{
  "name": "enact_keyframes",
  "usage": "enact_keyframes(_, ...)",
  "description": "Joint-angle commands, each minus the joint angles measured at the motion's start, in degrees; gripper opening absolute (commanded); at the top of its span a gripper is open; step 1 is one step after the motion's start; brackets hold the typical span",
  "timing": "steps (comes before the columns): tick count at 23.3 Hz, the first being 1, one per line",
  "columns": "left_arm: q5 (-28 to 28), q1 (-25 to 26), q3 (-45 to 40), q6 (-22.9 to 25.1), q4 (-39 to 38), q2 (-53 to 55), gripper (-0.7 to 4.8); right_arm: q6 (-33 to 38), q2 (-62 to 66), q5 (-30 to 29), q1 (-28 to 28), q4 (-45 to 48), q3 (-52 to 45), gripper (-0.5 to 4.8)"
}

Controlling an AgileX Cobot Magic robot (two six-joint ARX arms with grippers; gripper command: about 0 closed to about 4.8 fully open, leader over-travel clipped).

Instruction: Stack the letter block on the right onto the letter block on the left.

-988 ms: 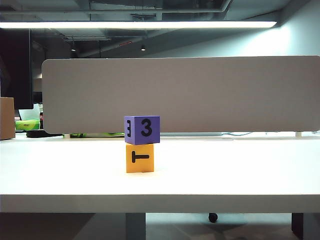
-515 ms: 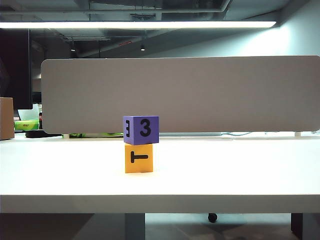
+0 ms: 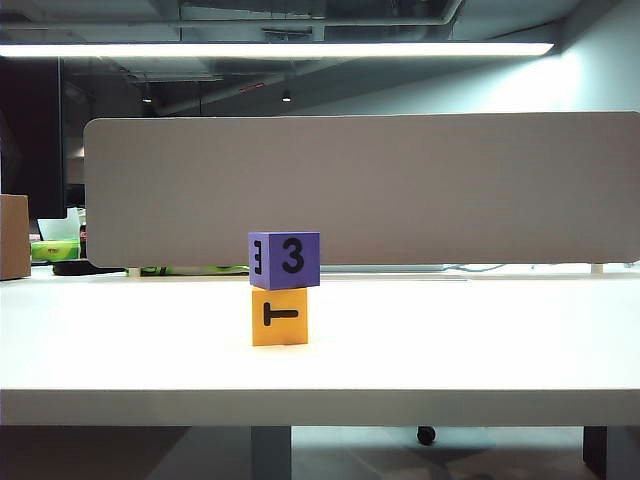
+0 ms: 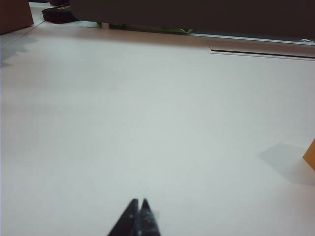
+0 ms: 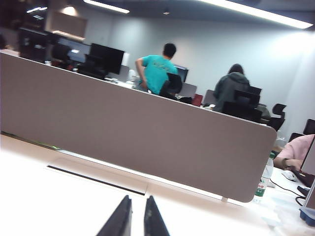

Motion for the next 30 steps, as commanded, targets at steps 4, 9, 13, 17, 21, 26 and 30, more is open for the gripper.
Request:
enact_keyframes(4,0.15,-0.09,0.28,0.22,0.44,0.11,-0.05,6.6,-3.82,2.67,-0.94,15.61,-25.03,0.53)
enact_keyframes(9,0.39,-0.09,0.28,0.22,0.46,0.02,-0.05,11.58,-3.85,6.71,-1.97,16.02,-31.78,0.53)
enact_keyframes(13,0.39,-0.09,0.28,0.2,0.46,0.02,-0.05,11.76,-3.85,5.88,-1.97,15.98,-36.06,0.53)
enact_keyframes(17,0.39,-0.09,0.28,0.2,0.46,0.02,-0.05,11.76,-3.85,5.9,-1.97,14.25,-38.1,0.53)
enact_keyframes(21,0.39,-0.09,0.28,0.22,0.46,0.02,-0.05,11.74,-3.8,6.05,-1.97,13.18,-38.1,0.53)
enact_keyframes(26,0.39,-0.09,0.28,0.2,0.48,0.02,-0.05,11.74,-3.8,6.05,-1.92,13.18,-38.1,0.53)
enact_keyframes(30,0.42,-0.09,0.28,0.2,0.46,0.02,-0.05,11.74,-3.8,6.05,-1.9,13.18,-38.1,0.53)
